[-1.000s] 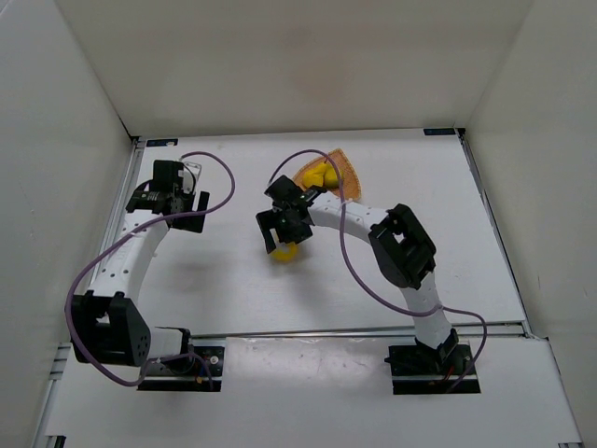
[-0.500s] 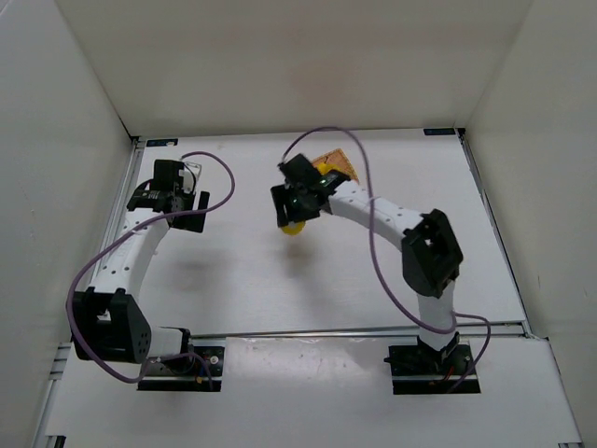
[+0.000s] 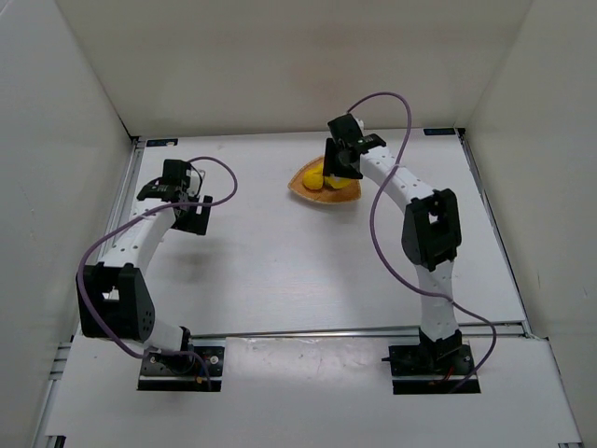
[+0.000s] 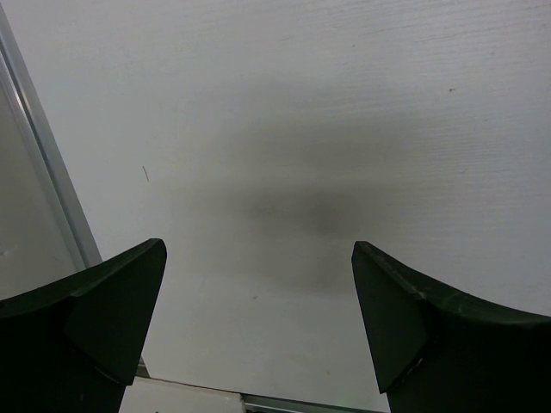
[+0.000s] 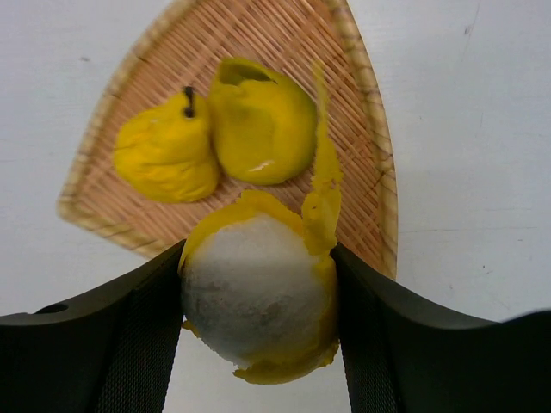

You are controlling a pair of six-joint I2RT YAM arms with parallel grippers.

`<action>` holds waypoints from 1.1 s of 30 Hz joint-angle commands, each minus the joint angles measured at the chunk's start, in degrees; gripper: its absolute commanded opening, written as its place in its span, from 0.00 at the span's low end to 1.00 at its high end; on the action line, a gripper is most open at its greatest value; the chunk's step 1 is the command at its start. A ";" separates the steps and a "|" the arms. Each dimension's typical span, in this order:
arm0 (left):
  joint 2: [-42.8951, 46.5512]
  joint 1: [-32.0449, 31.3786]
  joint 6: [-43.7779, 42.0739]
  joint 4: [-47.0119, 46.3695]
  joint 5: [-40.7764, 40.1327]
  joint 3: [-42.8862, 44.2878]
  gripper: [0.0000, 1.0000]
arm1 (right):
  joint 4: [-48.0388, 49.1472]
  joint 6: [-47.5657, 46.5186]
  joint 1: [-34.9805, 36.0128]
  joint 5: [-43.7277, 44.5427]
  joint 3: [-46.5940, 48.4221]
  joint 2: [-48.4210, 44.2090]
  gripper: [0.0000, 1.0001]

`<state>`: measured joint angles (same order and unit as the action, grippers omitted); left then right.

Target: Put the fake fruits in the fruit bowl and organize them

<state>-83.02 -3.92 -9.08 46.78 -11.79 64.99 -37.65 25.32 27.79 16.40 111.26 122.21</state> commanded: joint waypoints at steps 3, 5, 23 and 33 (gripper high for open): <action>0.49 0.23 0.56 -0.20 -1.83 2.42 1.00 | -1.73 0.52 -0.55 1.26 3.09 -0.04 0.69; 0.49 0.23 0.56 -0.20 -1.83 2.42 1.00 | -1.73 0.52 -0.55 1.26 1.86 -1.53 0.89; 7.52 0.23 5.82 -0.20 -3.76 2.77 1.00 | -3.65 2.36 -21.51 1.19 -46.19 -53.28 1.00; 13.67 0.23 7.68 1.55 -7.63 1.01 1.00 | -5.85 6.06 -28.93 -5.94 -66.26 -81.07 1.00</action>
<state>-71.79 -3.90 -2.96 47.00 -17.61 66.50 -44.71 30.11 -0.95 13.82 44.58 44.62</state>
